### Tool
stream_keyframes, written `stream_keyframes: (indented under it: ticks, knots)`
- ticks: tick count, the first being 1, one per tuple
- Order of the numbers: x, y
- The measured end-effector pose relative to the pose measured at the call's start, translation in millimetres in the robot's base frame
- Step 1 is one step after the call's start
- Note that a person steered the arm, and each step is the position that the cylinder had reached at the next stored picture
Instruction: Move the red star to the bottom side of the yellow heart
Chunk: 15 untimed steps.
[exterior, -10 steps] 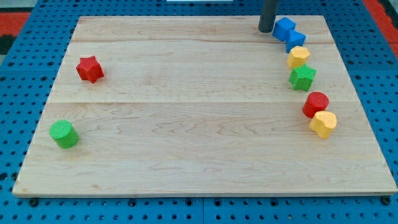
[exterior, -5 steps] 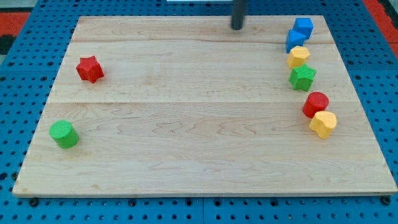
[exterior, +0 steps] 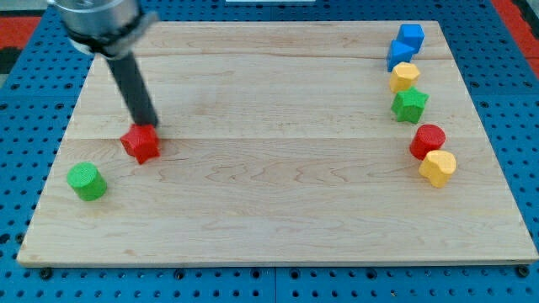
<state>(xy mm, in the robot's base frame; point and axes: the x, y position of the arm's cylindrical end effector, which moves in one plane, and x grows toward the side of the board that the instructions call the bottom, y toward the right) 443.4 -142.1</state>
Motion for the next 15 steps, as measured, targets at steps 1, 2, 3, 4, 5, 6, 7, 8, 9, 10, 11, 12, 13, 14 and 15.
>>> stream_keyframes:
  ticks: [1,2,3,4,5,6,7,8,9,10,11,12,13,14,15]
  knots:
    - [17,8]
    - [-20,-50]
    - [25,-77]
    - [68,28]
    - [87,120]
    - [96,45]
    - [67,-12]
    - [33,-45]
    - [33,59]
    - [49,193]
    - [75,213]
    - [81,193]
    - [99,246]
    - [99,305]
    - [103,332]
